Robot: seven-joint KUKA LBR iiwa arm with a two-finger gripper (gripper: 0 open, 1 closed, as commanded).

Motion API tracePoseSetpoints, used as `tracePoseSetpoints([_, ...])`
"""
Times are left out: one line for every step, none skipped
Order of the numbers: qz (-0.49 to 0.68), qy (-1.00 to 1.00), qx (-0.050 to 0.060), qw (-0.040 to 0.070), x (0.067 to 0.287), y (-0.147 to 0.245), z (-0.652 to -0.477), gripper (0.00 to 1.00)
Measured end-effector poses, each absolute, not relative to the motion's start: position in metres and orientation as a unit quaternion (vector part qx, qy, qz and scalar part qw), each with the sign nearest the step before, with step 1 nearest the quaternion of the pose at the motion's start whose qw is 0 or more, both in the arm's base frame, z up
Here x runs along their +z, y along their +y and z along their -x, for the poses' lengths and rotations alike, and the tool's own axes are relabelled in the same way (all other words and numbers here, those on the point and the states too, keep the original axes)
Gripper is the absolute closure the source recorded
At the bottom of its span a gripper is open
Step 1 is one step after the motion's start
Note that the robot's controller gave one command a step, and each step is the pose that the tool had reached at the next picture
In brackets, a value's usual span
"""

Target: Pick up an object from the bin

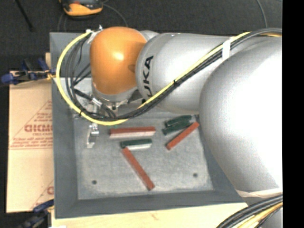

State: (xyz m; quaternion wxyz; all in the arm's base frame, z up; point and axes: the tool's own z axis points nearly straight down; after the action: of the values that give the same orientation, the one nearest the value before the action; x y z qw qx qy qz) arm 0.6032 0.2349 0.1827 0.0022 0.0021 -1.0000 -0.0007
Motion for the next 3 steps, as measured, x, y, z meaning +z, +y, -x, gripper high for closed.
tracePoseSetpoints([0.0, -1.0, -0.002, -0.002, 0.187, 0.234, -0.605, 0.0])
tracePoseSetpoints([-0.047, -0.999, -0.001, -0.004, 0.157, 0.198, -0.622, 0.0])
tracePoseSetpoints([-0.014, -1.0, 0.0, -0.001, 0.16, 0.159, -0.626, 0.0])
